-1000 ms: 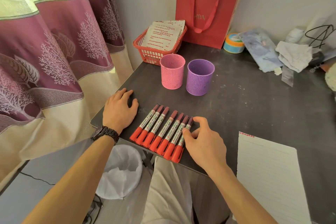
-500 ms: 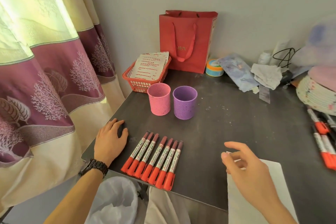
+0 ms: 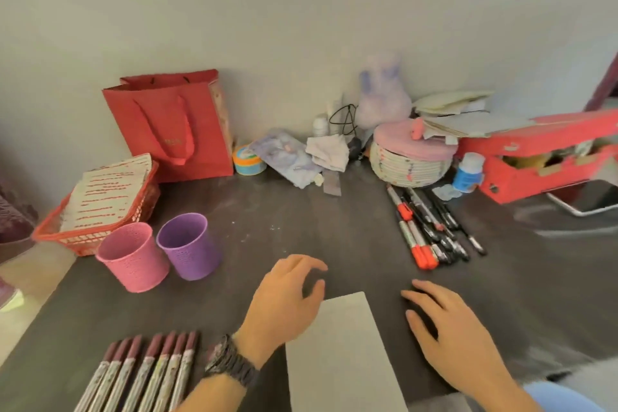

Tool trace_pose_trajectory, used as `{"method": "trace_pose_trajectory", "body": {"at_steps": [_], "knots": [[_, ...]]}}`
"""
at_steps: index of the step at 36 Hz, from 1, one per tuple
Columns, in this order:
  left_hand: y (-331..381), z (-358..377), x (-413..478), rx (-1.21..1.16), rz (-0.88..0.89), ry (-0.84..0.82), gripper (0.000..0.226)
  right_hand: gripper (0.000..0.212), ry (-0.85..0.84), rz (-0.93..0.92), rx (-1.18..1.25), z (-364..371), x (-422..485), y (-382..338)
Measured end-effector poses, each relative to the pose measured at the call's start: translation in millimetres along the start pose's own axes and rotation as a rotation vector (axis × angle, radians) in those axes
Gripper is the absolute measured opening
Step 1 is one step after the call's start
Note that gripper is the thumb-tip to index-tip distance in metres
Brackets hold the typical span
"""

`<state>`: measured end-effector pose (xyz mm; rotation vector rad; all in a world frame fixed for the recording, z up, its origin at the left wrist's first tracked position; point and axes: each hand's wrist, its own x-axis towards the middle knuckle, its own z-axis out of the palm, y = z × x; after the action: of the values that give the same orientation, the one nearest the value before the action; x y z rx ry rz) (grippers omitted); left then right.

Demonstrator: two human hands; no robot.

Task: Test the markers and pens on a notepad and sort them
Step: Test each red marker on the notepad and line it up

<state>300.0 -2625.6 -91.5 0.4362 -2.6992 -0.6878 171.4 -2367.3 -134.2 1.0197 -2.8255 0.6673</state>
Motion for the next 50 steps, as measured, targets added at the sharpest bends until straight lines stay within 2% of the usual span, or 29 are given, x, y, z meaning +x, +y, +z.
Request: {"method": "trace_pose_trajectory", "body": {"at_steps": [5, 7, 11, 16, 19, 22, 26, 29, 32, 35, 38, 42, 46, 48, 50], "knots": [[48.5, 43.0, 70.2, 0.06, 0.061, -0.255, 0.042, 0.03, 0.011, -0.024, 0.02, 3.3, 1.2, 2.7], [66.0, 54.3, 97.1, 0.089, 0.072, -0.306, 0.048, 0.033, -0.003, -0.021, 0.034, 4.0, 0.7, 5.0], [91.7, 71.6, 141.6, 0.155, 0.083, -0.336, 0.054, 0.038, -0.02, -0.03, 0.056, 5.6, 3.0, 4.6], [111.8, 93.6, 177.8, 0.291, 0.104, -0.379, 0.05, 0.039, -0.001, -0.021, 0.083, 7.0, 3.4, 3.8], [117.4, 102.2, 188.8, 0.41, 0.09, -0.316, 0.043, 0.037, 0.018, -0.019, 0.103, 9.6, 3.1, 4.6], [116.9, 105.4, 193.6, 0.405, 0.048, -0.251, 0.031, 0.035, 0.04, -0.02, 0.114, 11.5, 3.4, 5.6], [110.5, 102.1, 193.7, 0.263, -0.035, -0.164, 0.015, 0.034, 0.054, -0.015, 0.118, 11.6, 4.8, 5.4], [100.4, 92.3, 190.8, 0.08, -0.184, -0.095, 0.012, 0.041, 0.002, -0.007, 0.12, 11.5, 7.4, 6.4], [90.3, 78.4, 181.2, -0.333, -0.346, -0.046, 0.007, 0.042, 0.002, -0.002, 0.135, 10.4, 8.7, 7.5], [85.8, 58.8, 153.8, -0.747, -0.467, -0.008, 0.016, 0.036, 0.02, 0.012, 0.156, 8.7, 9.8, 7.0], [79.9, 36.5, 112.3, -0.969, -0.505, -0.018, 0.02, 0.028, 0.056, 0.016, 0.186, 7.1, 10.5, 7.8], [73.1, 10.4, 47.3, -1.069, -0.49, -0.019, 0.017, 0.018, 0.072, 0.061, 0.254, 4.9, 10.7, 9.3], [69.6, -5.1, -8.2, -1.136, -0.49, 0.03, 0.03, 0.015, 0.037, 0.122, 0.328, -5.4, 9.3, 2.4], [67.9, -9.6, -30.1, -1.112, -0.506, 0.047, 0.035, 0.016, 0.019, 0.165, 0.425, -12.2, 6.2, -4.2], [66.3, -12.6, -48.2, -1.071, -0.511, 0.038, 0.041, 0.022, -0.007, 0.197, 0.629, -18.9, 0.1, -15.4]]}}
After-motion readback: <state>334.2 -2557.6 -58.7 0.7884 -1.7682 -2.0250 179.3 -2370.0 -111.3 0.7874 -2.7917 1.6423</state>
